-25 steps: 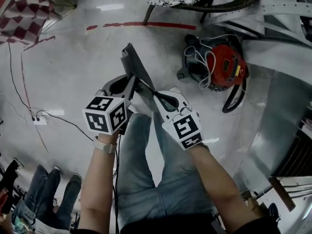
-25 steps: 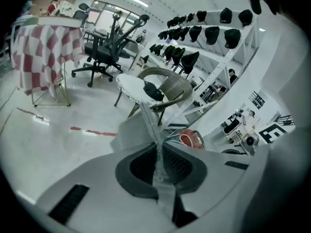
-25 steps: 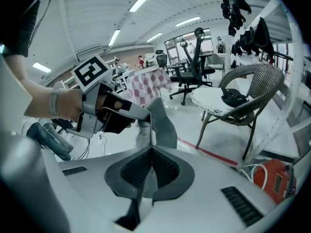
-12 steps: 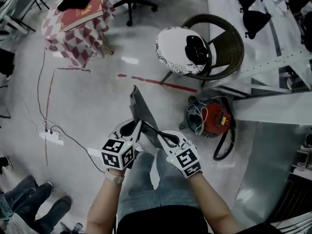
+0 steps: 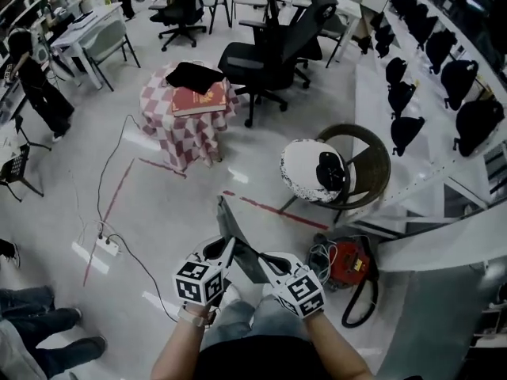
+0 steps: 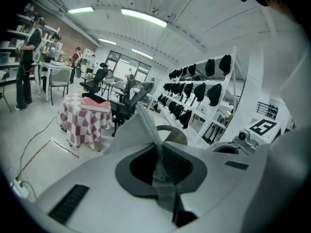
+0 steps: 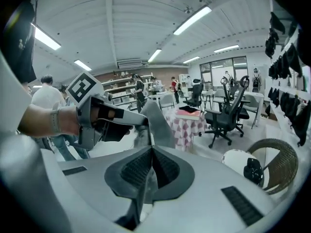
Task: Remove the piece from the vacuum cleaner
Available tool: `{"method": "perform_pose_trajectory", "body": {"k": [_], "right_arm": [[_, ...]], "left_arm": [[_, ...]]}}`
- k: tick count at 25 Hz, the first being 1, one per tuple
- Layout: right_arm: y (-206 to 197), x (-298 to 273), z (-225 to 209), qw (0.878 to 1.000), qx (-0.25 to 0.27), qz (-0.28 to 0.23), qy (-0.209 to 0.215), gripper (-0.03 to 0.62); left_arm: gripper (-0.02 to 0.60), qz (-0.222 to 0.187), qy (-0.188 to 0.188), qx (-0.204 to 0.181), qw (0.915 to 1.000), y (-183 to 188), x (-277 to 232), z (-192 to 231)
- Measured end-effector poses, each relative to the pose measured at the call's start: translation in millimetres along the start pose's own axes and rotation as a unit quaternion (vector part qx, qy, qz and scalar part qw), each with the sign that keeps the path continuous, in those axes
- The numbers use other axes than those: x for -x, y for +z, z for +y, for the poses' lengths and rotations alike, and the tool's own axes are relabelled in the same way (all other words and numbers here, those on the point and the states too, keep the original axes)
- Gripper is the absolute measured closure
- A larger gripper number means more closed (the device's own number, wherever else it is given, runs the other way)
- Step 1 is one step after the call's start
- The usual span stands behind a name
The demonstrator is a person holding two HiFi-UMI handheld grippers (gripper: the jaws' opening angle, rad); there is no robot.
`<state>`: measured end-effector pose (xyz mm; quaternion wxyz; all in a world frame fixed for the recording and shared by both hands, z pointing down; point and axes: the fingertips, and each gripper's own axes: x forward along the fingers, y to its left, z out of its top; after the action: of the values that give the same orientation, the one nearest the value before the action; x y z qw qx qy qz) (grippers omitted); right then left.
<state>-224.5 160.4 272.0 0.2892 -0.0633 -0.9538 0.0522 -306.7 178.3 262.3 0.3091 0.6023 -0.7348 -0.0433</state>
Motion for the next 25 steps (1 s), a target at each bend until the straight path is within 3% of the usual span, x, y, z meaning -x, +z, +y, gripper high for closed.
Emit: {"method": "perform_pose_trajectory", "body": {"k": [13,18,25], "right_arm": [[135,57,23,0.993,0.091,-0.064,0.050,0.562],[164,62,23,0.989,0.108,-0.083,0.062,0.562],[184,60,22,0.985,0.117,-0.105,0.076,0.562]], "left_arm": [[0.546,-0.122,0.042,-0.053,0.9902,128,77,-45],[0.545,-0.156,0.056,-0.061,0.9842,155,89,-47],[0.545,-0.174,0.065,-0.069,0.9801,173,93,-44]]}}
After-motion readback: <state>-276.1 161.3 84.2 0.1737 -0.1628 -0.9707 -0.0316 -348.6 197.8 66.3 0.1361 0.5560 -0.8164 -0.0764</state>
